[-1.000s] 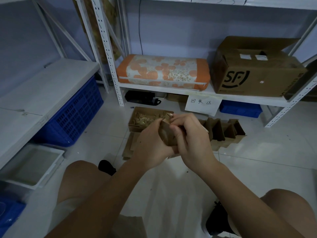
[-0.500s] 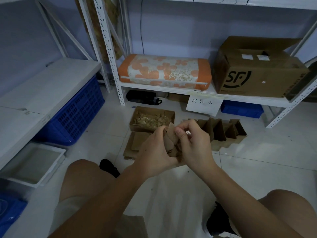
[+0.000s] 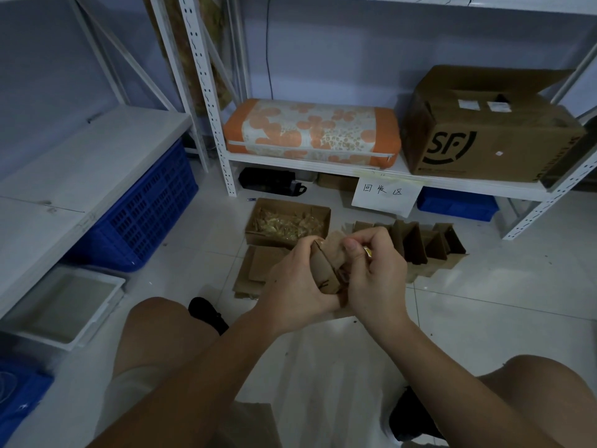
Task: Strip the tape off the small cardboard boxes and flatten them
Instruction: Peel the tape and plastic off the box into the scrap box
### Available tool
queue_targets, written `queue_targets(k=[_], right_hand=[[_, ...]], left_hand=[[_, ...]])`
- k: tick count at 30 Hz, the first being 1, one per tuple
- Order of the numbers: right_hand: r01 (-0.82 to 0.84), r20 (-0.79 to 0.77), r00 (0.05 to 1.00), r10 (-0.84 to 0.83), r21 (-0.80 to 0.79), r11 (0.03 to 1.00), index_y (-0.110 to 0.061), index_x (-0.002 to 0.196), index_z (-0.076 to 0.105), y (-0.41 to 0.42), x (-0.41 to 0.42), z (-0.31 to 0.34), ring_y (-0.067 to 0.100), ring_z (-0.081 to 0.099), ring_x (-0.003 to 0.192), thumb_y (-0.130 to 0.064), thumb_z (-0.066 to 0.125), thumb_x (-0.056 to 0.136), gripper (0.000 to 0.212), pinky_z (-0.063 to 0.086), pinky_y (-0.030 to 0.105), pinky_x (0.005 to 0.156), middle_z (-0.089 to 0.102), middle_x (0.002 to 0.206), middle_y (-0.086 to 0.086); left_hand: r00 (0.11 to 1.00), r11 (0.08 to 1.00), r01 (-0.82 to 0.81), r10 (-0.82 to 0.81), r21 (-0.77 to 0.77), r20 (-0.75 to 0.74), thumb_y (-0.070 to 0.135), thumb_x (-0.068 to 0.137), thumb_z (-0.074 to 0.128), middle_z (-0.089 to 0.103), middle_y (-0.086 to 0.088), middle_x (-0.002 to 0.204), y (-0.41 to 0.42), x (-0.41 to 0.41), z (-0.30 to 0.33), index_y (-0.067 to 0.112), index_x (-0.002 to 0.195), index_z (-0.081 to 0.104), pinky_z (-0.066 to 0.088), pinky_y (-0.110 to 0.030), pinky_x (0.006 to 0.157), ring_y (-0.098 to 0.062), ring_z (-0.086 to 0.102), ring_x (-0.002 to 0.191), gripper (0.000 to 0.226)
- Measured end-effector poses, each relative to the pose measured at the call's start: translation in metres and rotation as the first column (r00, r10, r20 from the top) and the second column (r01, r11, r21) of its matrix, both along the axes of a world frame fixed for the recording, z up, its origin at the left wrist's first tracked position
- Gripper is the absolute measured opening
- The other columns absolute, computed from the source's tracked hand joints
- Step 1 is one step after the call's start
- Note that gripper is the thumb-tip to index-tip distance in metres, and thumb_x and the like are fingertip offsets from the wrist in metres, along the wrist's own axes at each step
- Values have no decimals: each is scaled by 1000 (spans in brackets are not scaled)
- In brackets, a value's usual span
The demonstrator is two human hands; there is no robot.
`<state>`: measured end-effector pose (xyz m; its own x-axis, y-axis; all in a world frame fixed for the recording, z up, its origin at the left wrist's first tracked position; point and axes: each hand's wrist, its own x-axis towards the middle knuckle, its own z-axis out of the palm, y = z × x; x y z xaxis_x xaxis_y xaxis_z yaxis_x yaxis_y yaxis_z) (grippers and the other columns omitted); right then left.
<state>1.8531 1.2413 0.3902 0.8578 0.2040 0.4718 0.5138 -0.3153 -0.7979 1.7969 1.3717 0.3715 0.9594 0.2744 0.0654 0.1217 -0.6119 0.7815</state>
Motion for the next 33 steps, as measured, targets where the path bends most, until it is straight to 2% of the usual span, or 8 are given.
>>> queue_targets(k=[5, 10, 13, 18, 23, 25, 30, 33], right_hand=[[87, 47, 995, -89, 50, 995, -24, 93, 55, 0, -1, -3, 6, 61, 76, -8, 58, 100, 18, 52, 31, 62, 58, 80, -19], [21, 83, 996, -26, 50, 999, -17, 94, 58, 0, -1, -2, 2, 61, 77, -10, 55, 100, 9, 52, 22, 62, 57, 83, -20], [6, 98, 995, -13, 70, 998, -18, 94, 57, -2, -1, 0, 0, 62, 76, -4, 57, 99, 15, 50, 14, 60, 58, 84, -19], [74, -10, 997, -74, 91, 993, -23, 92, 55, 0, -1, -1, 7, 63, 77, -8, 58, 101, 18, 56, 35, 62, 60, 81, -18], [115, -69, 991, -111, 58, 992, -26, 90, 55, 3, 3, 1, -2, 60, 81, -10, 58, 100, 20, 43, 10, 67, 59, 80, -18], [114, -79, 991, -111, 36, 993, -27, 89, 54, 4, 3, 3, -3, 60, 80, -10, 58, 101, 21, 42, 8, 66, 59, 79, -19], [44, -115, 992, -45, -16, 999, -32, 86, 55, 5, 6, 1, 14, 66, 70, -18, 59, 101, 21, 57, 43, 66, 65, 77, -10], [35, -150, 988, -36, -13, 999, -30, 85, 58, 5, 8, 5, 13, 66, 68, -17, 60, 101, 20, 58, 47, 66, 65, 76, -10]], left_hand=[[999, 997, -31, 33, -77, 20, 53, 63, 88, 62, 24, 105, -4, 1, -5, 39, 130, 44, 45, -12, 71, 10, 58, 96, 82], [999, 989, -41, 45, -144, 26, 50, 64, 89, 65, 22, 105, -4, 3, -8, 39, 129, 45, 53, -21, 76, 8, 61, 94, 80], [999, 985, 10, -4, -175, 38, 45, 65, 93, 67, 21, 109, 0, 3, -10, 36, 132, 47, 52, -16, 77, 7, 64, 99, 82], [996, 989, 69, -61, -128, 68, 40, 66, 94, 66, 23, 111, 6, 2, -8, 34, 135, 45, 47, -9, 77, 7, 62, 102, 85], [994, 994, 78, -72, -75, 78, 44, 64, 94, 65, 22, 118, 8, 1, -10, 38, 139, 41, 55, -29, 87, 3, 62, 106, 92], [994, 993, 89, -83, -75, 76, 47, 64, 94, 65, 21, 119, 9, 0, -9, 35, 141, 40, 56, -34, 90, 2, 63, 107, 94], [988, 989, 149, -148, -24, 33, 69, 60, 85, 59, 17, 135, 12, -2, -8, 29, 152, 32, 54, -35, 99, -1, 58, 120, 114], [985, 986, 168, -168, 0, 41, 65, 63, 87, 58, 15, 135, 12, -4, -9, 27, 152, 32, 54, -37, 99, -3, 58, 120, 112]])
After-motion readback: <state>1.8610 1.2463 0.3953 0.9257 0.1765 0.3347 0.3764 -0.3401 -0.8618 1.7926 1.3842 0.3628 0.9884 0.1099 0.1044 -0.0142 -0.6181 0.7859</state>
